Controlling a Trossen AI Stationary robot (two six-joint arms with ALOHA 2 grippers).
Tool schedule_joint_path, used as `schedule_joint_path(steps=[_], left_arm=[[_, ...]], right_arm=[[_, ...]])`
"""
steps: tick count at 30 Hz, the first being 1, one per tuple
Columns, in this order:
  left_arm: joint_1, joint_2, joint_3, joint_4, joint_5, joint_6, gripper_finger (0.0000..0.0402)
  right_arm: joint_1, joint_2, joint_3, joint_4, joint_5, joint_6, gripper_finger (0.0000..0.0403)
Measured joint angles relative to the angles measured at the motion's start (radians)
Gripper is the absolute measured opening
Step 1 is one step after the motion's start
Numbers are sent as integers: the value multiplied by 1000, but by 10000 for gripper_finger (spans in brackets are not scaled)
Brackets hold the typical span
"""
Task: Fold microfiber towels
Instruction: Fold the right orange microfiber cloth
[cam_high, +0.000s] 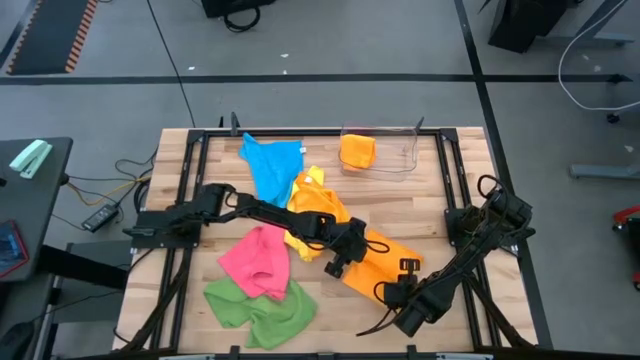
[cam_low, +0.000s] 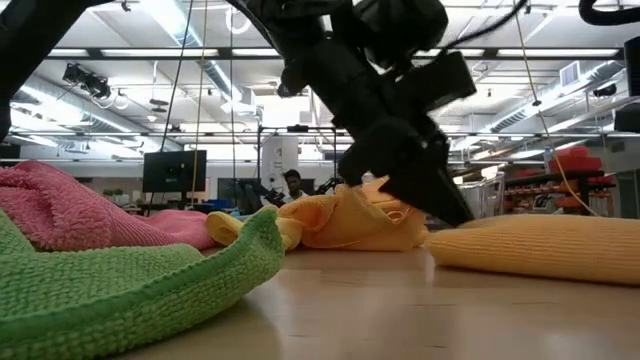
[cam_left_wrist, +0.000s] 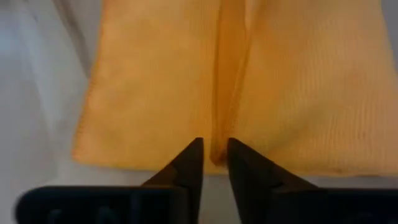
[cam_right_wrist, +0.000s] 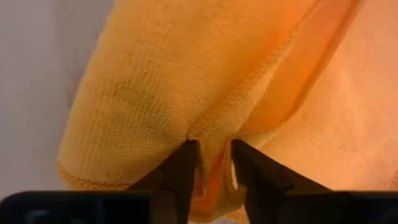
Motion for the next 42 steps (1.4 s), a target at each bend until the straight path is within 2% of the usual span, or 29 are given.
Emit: schedule_joint_path(steps=[4,8,11,14,19,25,28,37,42], left_arm=[[0,-46,3,-29,-4,39,135],[5,-71,0,-63,-2,26,164],[30,-74,1,-20,39,-33,171],[74,-63,1,33,124,-120,170],[125,-44,3,96,161,-245,162],[142,-3,-1,129,165,-333,172],[150,25,8,177,167,-357,185],[153,103,91,157,145,-406,205],[157,139,146,96,125,-429,198]], right_arm=[[-5,-43,0,-33,-36,32,156],[-6,-122,0,-39,-27,44,171],[3,-186,-20,-42,47,73,174],[20,-265,-104,-22,132,135,174],[20,-428,-290,77,165,313,174],[9,-595,-452,90,146,506,183],[-5,-645,-506,94,82,567,197],[-100,-604,-596,137,-59,586,243],[-111,-597,-589,147,-66,561,248]])
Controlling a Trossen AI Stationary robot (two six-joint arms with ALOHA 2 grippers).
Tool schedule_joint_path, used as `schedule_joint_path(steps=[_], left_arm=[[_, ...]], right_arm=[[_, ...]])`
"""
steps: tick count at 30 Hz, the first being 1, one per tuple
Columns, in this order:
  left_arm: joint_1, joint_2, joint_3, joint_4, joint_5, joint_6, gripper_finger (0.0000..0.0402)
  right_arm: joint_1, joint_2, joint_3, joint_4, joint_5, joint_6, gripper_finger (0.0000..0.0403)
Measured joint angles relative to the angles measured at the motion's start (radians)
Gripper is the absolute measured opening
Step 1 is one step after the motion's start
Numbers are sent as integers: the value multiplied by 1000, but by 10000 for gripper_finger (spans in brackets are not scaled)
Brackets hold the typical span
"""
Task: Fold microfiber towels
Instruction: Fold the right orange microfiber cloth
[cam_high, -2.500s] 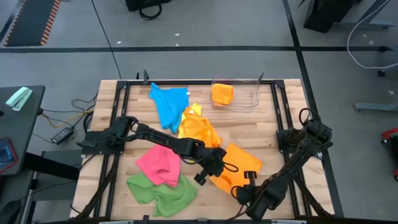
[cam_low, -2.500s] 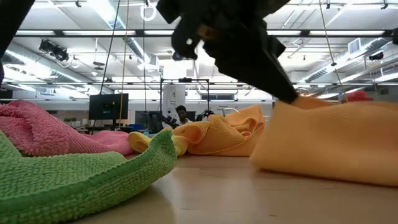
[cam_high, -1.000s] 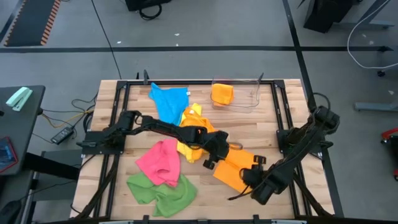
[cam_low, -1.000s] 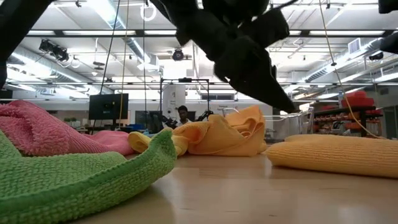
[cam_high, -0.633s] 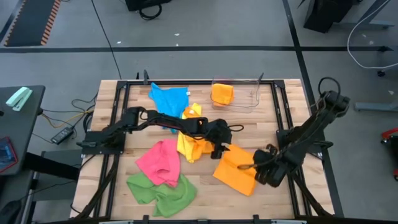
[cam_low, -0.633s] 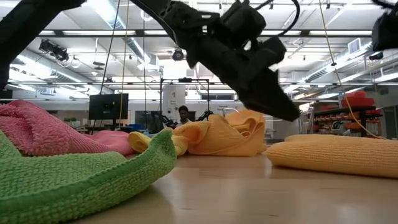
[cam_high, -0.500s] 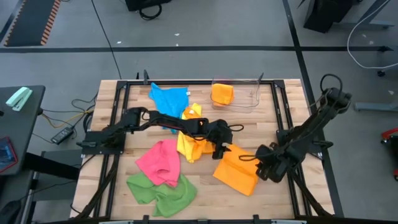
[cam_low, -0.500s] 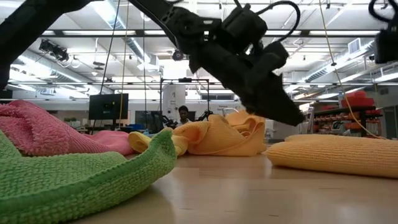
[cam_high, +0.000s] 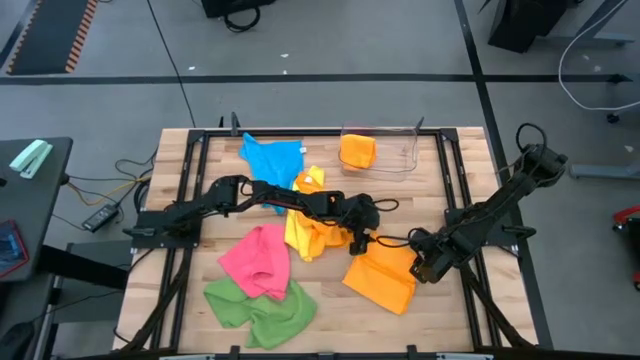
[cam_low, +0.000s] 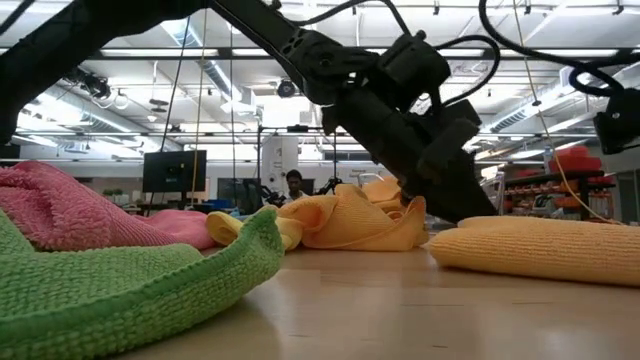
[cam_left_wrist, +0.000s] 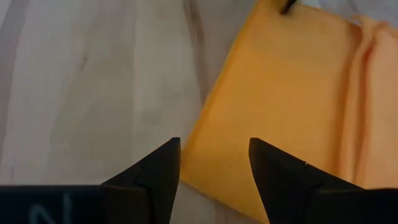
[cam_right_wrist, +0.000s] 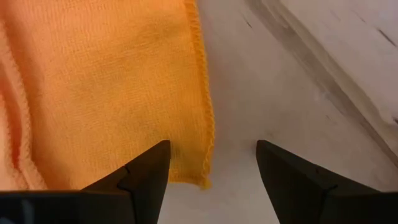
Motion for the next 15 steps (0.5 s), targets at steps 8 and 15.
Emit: schedule_joint_path(steps=[8,15], left_arm=[[19,2,0,-20,-15,-4,191],[10,2,-2,-36,-7,3,173]], right_arm=[[-2,-16,0,13,-1,-21,248],[-1,-37,30,1,11,-48,248]])
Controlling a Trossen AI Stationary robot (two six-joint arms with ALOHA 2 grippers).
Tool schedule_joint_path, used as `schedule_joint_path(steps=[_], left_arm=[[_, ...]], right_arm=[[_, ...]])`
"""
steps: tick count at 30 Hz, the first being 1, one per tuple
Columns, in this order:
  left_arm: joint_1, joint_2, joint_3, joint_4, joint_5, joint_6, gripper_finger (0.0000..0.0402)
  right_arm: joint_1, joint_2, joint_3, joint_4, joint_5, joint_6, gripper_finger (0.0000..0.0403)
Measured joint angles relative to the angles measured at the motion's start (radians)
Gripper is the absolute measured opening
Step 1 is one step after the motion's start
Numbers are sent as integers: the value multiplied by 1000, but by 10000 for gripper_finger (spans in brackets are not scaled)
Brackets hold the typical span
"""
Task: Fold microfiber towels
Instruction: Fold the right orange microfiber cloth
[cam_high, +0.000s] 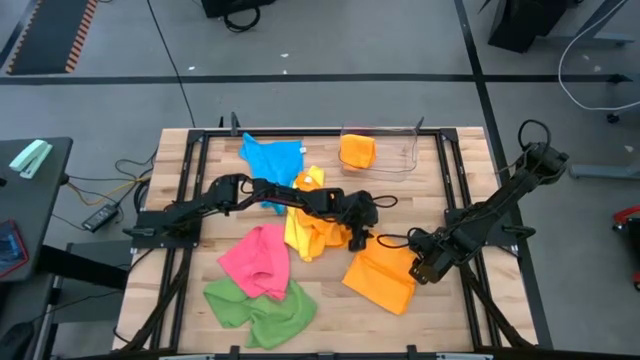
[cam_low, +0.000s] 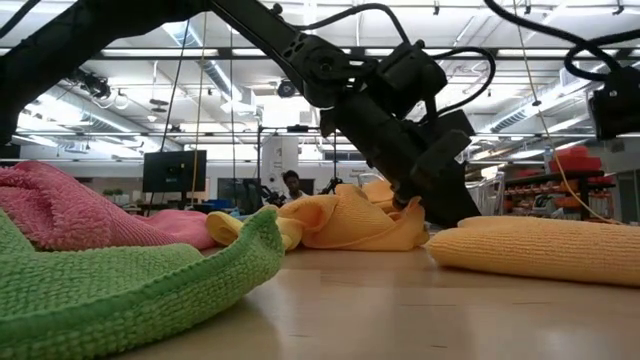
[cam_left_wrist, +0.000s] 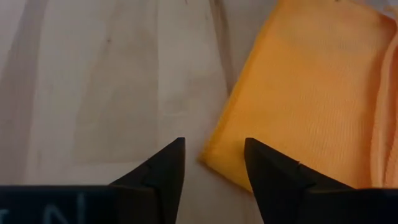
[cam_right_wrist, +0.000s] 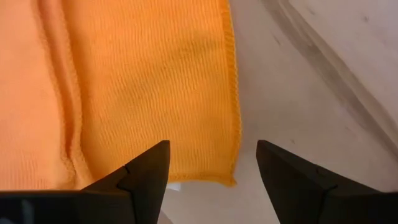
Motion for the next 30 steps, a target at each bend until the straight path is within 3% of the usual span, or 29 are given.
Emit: schedule_joint_path(steps=[9,17,23,27,30], left_arm=[[-21,37,5,11,2,28,140],[-30,37,5,6,-3,98,15],[-30,33,3,-12,10,107,33],[-30,32,3,-24,12,118,14],[-31,25,2,-32,13,119,11]], right_arm=[[0,-9,48,-33,26,-42,248],[8,-7,65,-47,33,-21,248],[9,-5,21,-54,50,11,248],[9,-5,-20,-39,42,49,248],[6,-6,-78,71,31,61,248]])
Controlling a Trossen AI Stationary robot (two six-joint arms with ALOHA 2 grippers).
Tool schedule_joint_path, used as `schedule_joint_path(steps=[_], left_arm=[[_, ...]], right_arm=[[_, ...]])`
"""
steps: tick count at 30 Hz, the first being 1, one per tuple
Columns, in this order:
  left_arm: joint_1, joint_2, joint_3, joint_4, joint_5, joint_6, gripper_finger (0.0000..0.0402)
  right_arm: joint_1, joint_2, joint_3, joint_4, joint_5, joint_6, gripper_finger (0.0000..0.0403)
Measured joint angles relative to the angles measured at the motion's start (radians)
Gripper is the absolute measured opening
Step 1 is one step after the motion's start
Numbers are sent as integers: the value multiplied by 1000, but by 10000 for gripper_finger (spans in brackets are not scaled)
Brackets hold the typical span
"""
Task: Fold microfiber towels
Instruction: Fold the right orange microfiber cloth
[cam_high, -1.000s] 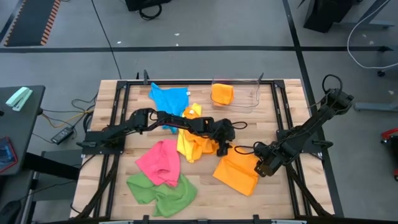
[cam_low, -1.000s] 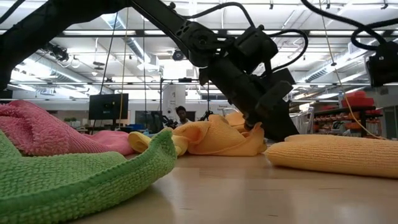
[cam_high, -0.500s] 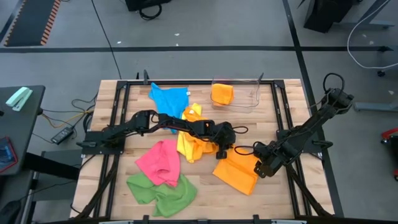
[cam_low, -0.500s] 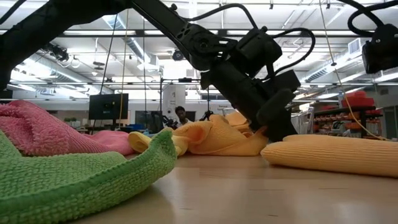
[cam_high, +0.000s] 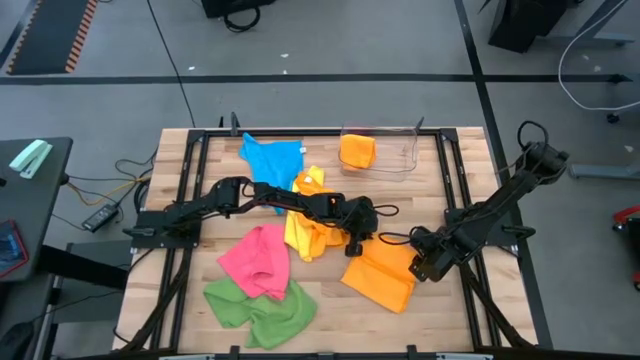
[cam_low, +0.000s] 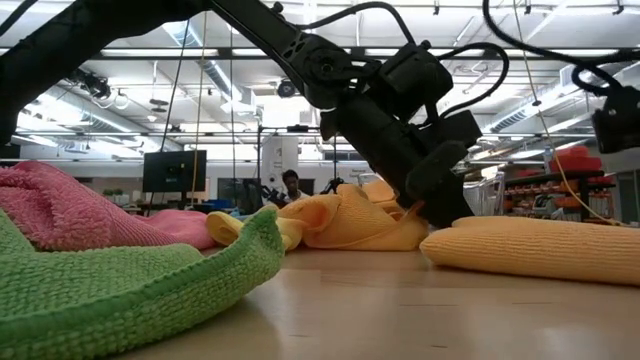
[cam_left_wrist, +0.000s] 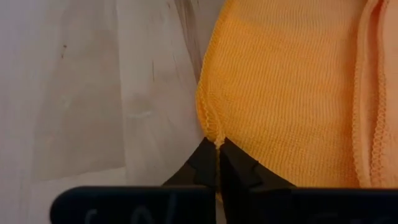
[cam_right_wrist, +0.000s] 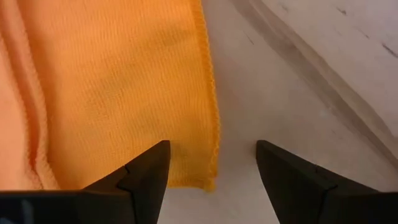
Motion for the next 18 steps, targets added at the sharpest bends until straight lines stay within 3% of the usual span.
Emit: schedule_joint_path(steps=[3,7,13,18], left_arm=[[0,-1,0,0,1,-1,26],[-1,-5,-1,-14,1,-1,27],[-1,-9,-1,-22,1,-4,11],[-1,-24,-4,-38,0,-21,38]], right_arm=[[0,-4,-28,30,12,23,244],[2,-2,-16,9,5,45,209],[0,0,-18,13,3,48,113],[0,2,-19,31,-1,29,30]])
